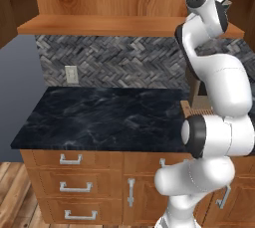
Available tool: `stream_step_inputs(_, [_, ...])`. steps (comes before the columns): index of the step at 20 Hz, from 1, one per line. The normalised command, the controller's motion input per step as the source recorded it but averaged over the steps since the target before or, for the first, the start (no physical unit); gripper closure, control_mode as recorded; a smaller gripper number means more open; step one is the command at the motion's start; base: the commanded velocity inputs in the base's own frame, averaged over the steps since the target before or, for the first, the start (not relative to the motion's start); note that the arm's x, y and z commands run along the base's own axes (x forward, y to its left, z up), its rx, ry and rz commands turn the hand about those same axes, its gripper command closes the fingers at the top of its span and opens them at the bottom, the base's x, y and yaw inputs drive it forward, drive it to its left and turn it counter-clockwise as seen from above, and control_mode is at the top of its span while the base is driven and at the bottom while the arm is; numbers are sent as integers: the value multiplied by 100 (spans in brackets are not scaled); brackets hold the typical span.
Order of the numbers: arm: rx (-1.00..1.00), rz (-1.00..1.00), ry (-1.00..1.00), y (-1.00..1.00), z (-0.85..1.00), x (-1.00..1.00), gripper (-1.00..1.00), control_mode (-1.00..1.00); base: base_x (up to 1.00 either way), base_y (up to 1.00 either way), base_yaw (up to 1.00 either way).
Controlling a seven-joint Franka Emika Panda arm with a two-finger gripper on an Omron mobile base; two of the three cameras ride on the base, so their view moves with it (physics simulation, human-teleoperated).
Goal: Move the bowls from the cabinet to the plates on the dining table.
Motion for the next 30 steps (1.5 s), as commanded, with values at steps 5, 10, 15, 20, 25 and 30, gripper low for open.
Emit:
stream_step_inputs(5, [0, 0, 0, -19, 0, 24, -100, -100, 0, 0, 0])
stream_step_inputs(10, [0, 1, 1, -14, -3, 28, -100, -100, 0, 0, 0])
stream_step_inputs(15, [0, 3, 3, -10, -5, 35, -100, -100, 0, 0, 0])
stream_step_inputs(20, [0, 3, 3, -10, 0, 37, -100, -100, 0, 0, 0])
stream_step_inputs(25, [0, 3, 2, -14, 0, 36, -100, -100, 0, 0, 0])
stream_step_inputs(30, [0, 6, 4, -16, -5, 38, -100, -100, 0, 0, 0])
